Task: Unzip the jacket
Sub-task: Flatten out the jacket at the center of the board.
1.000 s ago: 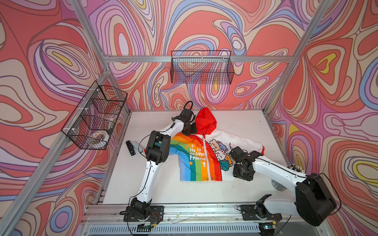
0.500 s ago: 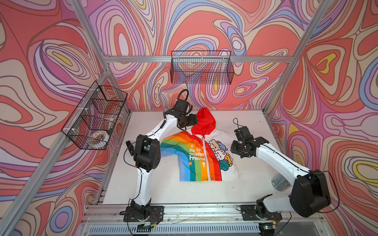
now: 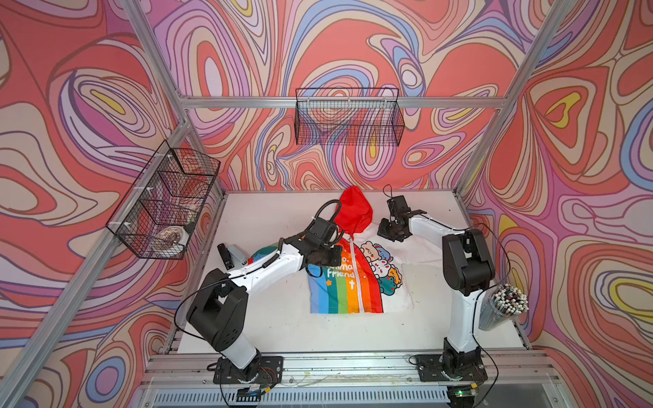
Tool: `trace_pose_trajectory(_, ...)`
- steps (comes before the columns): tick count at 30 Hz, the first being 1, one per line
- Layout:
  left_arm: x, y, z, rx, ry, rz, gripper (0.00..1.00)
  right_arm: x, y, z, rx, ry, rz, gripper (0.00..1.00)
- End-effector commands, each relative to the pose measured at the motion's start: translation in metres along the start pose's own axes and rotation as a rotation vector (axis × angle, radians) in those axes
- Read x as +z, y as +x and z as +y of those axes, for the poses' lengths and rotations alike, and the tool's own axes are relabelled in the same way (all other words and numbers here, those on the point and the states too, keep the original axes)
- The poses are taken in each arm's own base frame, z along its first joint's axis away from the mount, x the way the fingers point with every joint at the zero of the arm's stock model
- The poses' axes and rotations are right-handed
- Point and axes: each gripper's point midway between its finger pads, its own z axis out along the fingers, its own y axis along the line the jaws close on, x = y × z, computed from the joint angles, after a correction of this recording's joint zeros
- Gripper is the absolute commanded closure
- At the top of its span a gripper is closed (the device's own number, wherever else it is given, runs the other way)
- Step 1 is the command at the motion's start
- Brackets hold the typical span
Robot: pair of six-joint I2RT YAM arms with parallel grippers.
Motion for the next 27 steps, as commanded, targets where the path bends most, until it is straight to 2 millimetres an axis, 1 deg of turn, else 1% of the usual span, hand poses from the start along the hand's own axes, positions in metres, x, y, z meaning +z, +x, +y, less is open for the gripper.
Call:
trace_pose_trajectory(1,-0.001,0.001,-0.003,0.014,-0.005,-0.041,0.95,0.012,-0.007,0.003,-0.032,0.005,0.016,0.97)
trace_pose_trajectory(4,0.009,0.02,-0.004,0.028,-0.015,0.003,0.98,0.021,-0.008,0.003,-0.038,0.013,0.024,0.97)
trace_pose_trajectory(7,0.02,0.04,0.001,0.027,-0.044,0.051,1.0,0.031,-0.01,-0.004,-0.041,0.043,0.037,0.98)
trace_pose_trajectory(10,0.031,0.056,0.009,-0.003,-0.062,0.095,1.0,0.036,-0.011,-0.009,-0.041,0.057,0.044,0.98)
trace_pose_trajectory(15,0.048,0.082,0.032,-0.036,-0.146,0.164,1.0,0.042,-0.011,-0.015,-0.048,0.082,0.057,0.98)
trace_pose_trajectory(22,0.054,0.108,0.054,-0.07,-0.228,0.216,1.0,0.049,-0.01,-0.026,-0.052,0.123,0.069,0.98)
trace_pose_trajectory(27,0.055,0.136,0.072,-0.11,-0.274,0.266,1.0,0.053,-0.009,-0.041,-0.04,0.164,0.081,0.98)
